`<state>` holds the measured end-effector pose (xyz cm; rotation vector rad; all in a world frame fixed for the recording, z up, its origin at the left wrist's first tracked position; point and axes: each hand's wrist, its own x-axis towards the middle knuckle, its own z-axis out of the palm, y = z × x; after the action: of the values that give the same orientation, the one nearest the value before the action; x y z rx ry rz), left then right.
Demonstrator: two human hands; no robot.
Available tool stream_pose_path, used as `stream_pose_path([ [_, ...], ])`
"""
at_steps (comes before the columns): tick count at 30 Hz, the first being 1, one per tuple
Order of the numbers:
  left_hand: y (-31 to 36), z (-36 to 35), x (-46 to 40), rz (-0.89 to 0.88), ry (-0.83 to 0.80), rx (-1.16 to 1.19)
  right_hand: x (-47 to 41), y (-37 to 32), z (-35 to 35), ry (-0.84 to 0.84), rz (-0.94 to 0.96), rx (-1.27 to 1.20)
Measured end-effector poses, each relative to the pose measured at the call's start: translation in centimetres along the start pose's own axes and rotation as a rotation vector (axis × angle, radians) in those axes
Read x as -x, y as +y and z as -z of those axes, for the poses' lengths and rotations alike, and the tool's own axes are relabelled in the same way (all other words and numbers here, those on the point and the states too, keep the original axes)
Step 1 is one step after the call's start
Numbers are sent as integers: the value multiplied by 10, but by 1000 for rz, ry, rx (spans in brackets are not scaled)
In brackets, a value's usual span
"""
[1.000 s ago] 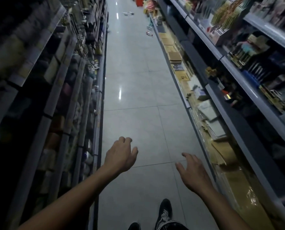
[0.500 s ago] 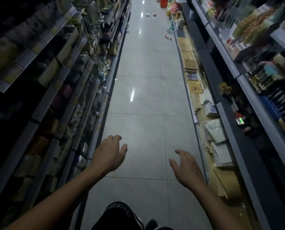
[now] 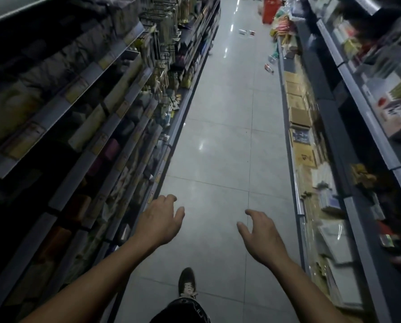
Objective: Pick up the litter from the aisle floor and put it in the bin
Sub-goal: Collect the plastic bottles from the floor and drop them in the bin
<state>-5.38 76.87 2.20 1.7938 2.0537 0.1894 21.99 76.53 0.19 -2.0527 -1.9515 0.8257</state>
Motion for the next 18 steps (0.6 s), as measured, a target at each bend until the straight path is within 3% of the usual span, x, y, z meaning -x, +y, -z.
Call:
stream_pose_path([
  [9, 19, 27, -153, -73, -58, -24, -104, -13, 32, 50, -117, -17],
  [18, 103, 15, -279, -208, -111, -106, -187, 35, 71, 99, -263, -94],
])
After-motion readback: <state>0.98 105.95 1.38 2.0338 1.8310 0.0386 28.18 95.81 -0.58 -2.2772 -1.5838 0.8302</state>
